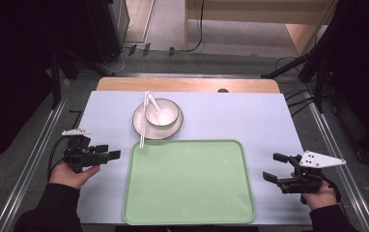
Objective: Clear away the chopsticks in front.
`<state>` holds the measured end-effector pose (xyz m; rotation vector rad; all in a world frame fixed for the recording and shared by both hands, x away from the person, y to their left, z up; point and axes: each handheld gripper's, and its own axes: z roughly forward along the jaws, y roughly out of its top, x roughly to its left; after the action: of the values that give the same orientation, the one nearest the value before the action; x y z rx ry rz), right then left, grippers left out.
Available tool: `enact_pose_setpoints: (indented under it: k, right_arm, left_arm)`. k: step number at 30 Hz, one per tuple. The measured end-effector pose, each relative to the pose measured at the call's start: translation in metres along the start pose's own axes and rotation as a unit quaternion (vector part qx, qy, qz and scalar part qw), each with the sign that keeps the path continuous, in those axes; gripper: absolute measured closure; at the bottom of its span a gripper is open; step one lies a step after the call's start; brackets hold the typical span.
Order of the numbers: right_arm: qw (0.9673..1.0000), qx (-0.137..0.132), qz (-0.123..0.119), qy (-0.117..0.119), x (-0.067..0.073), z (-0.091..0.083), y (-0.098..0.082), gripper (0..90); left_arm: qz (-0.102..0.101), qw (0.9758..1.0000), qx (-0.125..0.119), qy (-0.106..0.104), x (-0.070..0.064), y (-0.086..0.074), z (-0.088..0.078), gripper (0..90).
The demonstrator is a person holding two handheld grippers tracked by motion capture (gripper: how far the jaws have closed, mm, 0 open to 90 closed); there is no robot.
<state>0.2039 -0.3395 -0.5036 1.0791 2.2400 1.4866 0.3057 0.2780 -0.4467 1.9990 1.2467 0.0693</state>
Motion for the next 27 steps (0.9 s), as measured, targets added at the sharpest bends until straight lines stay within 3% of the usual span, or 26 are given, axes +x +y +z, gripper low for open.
enact_pose_setpoints:
  k: [7, 16, 24, 27]
  right_arm:
    - [1.0, 0.001, 0.002, 0.0, 0.0, 0.0, 0.0, 16.4]
    - [1.0, 0.001, 0.002, 0.0, 0.0, 0.001, 0.0, 16.4]
    - [1.0, 0.001, 0.001, 0.002, 0.0, 0.001, 0.0, 16.4]
    - [1.0, 0.003, 0.001, 0.002, 0.0, 0.001, 0.0, 16.5]
  left_arm:
    - [0.014, 0.9999, 0.008, 0.0, -0.005, 0.019, 0.002, 32.9]
    - [0.015, 0.9997, 0.018, 0.008, -0.01, 0.051, 0.011, 34.9]
    - [0.018, 0.9995, 0.021, 0.014, -0.008, 0.068, 0.021, 36.1]
    - [0.008, 0.9997, 0.017, 0.017, -0.005, 0.076, 0.029, 36.5]
